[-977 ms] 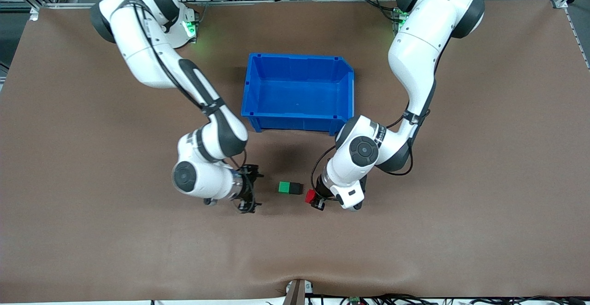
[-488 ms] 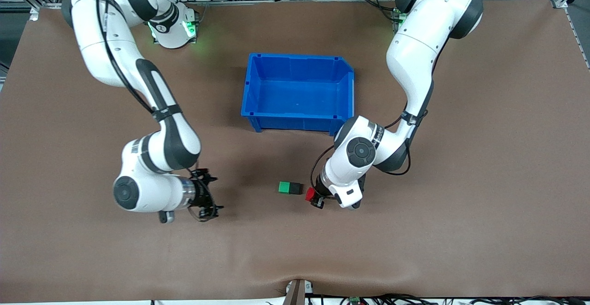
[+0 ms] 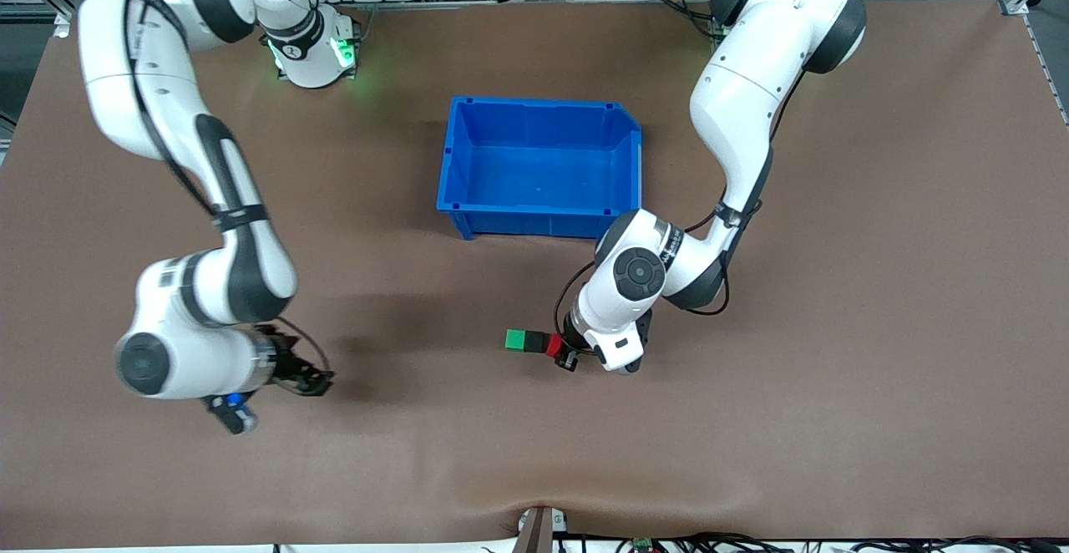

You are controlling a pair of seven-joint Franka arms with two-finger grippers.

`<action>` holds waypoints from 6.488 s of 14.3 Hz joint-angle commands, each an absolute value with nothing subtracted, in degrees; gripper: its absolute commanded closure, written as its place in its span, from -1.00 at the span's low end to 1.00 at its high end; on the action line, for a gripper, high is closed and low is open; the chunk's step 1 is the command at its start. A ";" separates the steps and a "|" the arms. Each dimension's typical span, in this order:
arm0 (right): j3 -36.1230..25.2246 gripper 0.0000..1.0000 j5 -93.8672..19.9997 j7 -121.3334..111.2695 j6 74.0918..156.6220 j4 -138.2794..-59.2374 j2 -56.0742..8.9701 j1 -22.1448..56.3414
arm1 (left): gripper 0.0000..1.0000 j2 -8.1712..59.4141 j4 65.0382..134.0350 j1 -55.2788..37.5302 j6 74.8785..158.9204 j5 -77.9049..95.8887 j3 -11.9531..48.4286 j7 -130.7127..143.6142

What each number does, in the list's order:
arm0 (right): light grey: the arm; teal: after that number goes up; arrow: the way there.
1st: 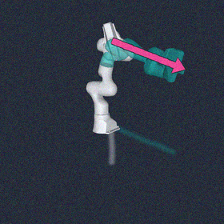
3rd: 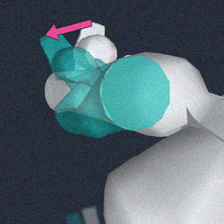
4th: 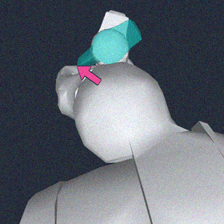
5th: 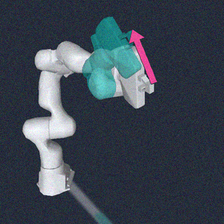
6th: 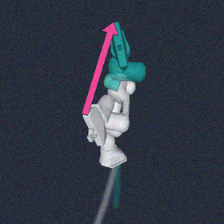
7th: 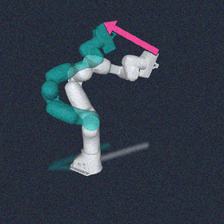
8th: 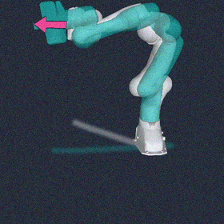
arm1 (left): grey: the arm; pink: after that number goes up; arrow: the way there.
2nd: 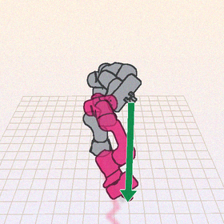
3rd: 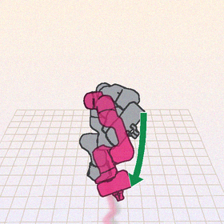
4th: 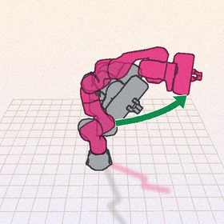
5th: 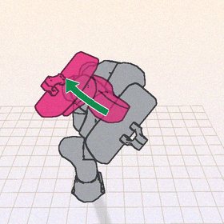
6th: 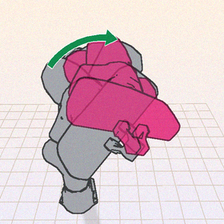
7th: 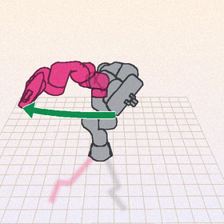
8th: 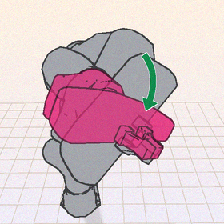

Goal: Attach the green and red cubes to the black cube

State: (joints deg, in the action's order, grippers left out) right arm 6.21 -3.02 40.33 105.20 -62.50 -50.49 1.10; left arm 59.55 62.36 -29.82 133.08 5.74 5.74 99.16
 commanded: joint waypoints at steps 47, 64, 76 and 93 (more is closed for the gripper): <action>7.73 -1.00 -0.70 -5.80 84.99 -82.53 -0.97 -7.12 | -1.00 36.13 62.93 -25.24 100.22 7.38 5.71 94.87; 7.65 -1.00 2.02 -5.10 84.90 -81.56 -0.97 -6.94 | -1.00 20.31 63.02 -14.77 74.53 -0.60 5.18 44.93; 7.65 -1.00 1.05 -4.92 84.99 -81.56 -1.67 -7.38 | -1.00 14.16 62.84 -12.31 74.53 -5.36 5.10 31.21; 7.65 -1.00 0.97 -5.01 85.08 -81.65 -1.93 -7.38 | -1.00 1.95 77.23 -0.97 77.95 -3.78 8.00 17.50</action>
